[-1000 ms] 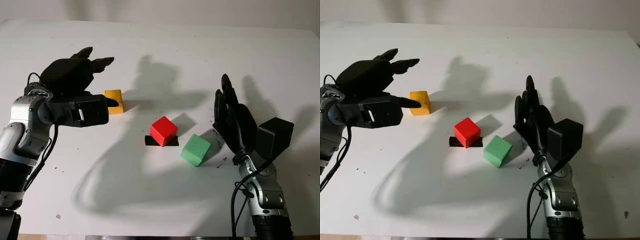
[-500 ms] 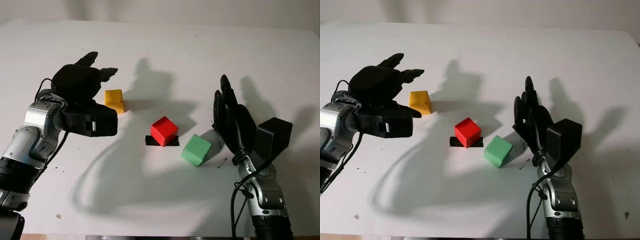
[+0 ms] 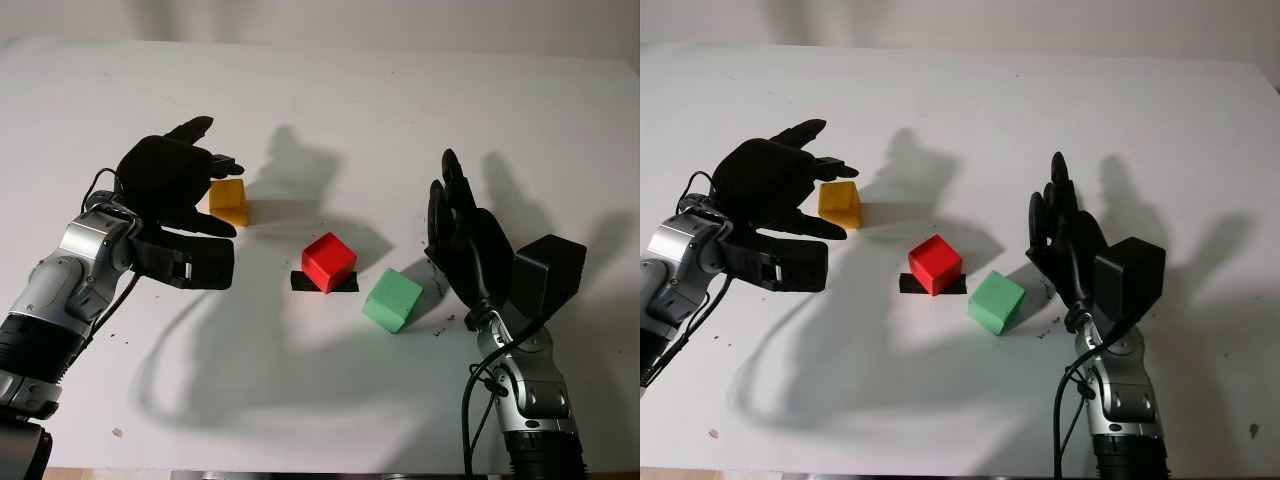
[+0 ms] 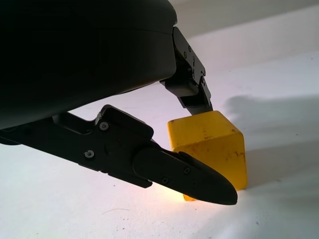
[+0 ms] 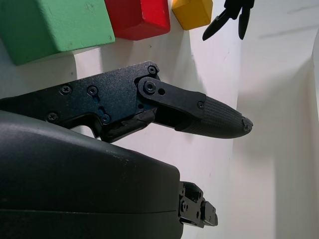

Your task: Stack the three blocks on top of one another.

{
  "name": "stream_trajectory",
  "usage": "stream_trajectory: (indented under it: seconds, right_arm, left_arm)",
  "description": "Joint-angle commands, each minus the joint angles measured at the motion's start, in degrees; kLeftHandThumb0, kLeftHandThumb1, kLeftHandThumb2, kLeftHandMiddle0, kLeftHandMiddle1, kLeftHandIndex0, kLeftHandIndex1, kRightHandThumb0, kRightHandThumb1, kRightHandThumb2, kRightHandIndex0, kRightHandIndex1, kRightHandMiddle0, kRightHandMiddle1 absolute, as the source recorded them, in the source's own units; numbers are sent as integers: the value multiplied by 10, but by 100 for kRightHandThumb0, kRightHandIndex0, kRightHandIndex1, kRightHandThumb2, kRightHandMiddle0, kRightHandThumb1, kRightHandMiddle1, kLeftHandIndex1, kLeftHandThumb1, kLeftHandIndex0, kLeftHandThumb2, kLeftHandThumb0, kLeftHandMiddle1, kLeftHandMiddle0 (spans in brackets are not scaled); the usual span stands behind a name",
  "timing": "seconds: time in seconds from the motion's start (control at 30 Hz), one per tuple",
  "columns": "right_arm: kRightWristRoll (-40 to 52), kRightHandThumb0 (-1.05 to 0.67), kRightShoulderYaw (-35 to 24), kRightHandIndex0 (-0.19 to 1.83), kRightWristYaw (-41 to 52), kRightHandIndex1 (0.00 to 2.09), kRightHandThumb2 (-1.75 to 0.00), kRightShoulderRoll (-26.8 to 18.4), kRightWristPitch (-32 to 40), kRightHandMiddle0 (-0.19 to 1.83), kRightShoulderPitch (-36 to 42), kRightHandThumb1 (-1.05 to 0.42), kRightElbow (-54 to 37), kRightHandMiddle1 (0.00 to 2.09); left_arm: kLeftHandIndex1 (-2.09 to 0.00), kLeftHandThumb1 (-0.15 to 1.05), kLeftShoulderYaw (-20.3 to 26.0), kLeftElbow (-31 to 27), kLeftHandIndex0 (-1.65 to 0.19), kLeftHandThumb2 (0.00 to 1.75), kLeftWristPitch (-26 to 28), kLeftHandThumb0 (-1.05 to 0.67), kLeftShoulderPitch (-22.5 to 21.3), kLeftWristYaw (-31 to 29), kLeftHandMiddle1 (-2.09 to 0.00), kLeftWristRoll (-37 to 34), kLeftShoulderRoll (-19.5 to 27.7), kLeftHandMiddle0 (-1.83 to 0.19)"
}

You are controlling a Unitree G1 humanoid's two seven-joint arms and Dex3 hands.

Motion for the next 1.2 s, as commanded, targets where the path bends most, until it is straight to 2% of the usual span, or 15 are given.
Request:
stream_trajectory:
  seconds: [0.0,0.17,0.3,0.43,0.63,0.77,0.97,1.17]
  right_arm:
    - [2,-72,0,-19,-2,0,-71,0,0,-19,5,-105,-14,0]
    - [0,-72,3,-19,-5,0,-71,2,-6,-19,6,-105,-13,0]
    - [-2,-71,2,-19,-5,0,-71,1,-9,-19,8,-105,-13,0]
    - [-3,-72,2,-19,-9,0,-70,2,-14,-19,9,-105,-12,0]
    - [-4,-73,4,-19,-10,0,-70,2,-14,-19,9,-105,-11,0]
    - [-5,-73,4,-19,-14,0,-68,5,-18,-19,9,-105,-9,0]
    - [-7,-71,6,-19,-17,0,-67,5,-16,-19,12,-105,-13,0]
    - [-11,-70,10,-19,-15,0,-68,4,-21,-19,14,-105,-10,0]
  left_arm:
    - [-80,98,7,7,-34,6,-6,-72,-12,9,-6,-10,-1,-13]
    - [-86,98,9,19,-38,5,-15,-69,-14,19,-7,-25,-2,-18]
    - [-88,99,7,23,-40,6,-17,-60,-15,18,-7,-31,0,-20]
    - [-99,103,-5,19,-35,6,-6,-57,-18,23,-6,0,8,-20]
    - [-104,103,-9,17,-34,5,-4,-56,-20,24,-6,30,11,-21]
    - [-107,105,-5,14,-38,7,-17,-45,-18,27,-7,25,11,-25]
    - [-101,104,24,-5,-39,6,-47,-36,-15,13,-8,-47,3,-33]
    - [-114,104,51,-60,-33,6,-61,-38,-22,-42,-7,-119,9,-36]
